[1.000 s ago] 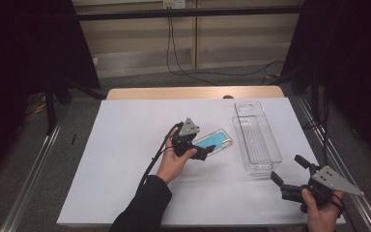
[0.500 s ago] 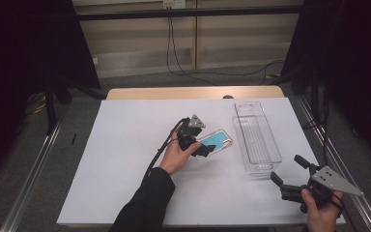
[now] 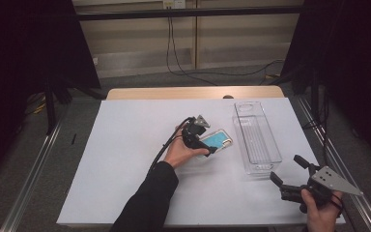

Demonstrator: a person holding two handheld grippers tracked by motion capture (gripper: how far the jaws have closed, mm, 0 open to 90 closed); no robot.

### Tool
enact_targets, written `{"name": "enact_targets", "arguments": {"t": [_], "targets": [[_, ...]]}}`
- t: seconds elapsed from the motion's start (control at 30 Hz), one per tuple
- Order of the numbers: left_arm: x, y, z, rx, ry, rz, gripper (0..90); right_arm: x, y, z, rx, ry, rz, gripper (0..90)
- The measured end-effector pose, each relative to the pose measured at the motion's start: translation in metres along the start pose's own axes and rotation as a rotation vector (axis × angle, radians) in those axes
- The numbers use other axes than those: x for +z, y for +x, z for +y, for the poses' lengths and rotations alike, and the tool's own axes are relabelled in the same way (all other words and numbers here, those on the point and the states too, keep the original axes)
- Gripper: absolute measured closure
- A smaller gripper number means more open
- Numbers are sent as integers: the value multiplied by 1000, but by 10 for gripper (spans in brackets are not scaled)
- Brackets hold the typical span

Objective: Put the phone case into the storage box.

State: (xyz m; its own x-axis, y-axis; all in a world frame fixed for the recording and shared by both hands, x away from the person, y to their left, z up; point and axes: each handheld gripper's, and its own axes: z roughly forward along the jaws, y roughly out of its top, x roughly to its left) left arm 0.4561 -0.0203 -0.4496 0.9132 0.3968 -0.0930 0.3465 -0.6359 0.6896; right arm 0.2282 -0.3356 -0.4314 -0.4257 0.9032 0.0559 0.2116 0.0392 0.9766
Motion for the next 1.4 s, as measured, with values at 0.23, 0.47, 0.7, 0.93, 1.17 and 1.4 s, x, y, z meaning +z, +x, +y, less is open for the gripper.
{"name": "enact_targets", "arguments": {"t": [0.23,0.47,0.7,0.93,1.17,1.4], "targets": [[12,2,3,1,31,-5,61,0,0,0,-2,-1,3,0],[22,3,1,4,57,-12,89,-1,0,0,-5,1,2,0],[25,2,2,31,65,12,139,0,0,0,-7,6,5,0],[25,2,1,40,61,6,143,0,0,0,-2,5,3,0],[26,3,6,31,93,-3,143,0,0,0,-6,9,5,0],[27,3,11,43,137,-5,140,0,-1,0,-8,10,6,0]]}}
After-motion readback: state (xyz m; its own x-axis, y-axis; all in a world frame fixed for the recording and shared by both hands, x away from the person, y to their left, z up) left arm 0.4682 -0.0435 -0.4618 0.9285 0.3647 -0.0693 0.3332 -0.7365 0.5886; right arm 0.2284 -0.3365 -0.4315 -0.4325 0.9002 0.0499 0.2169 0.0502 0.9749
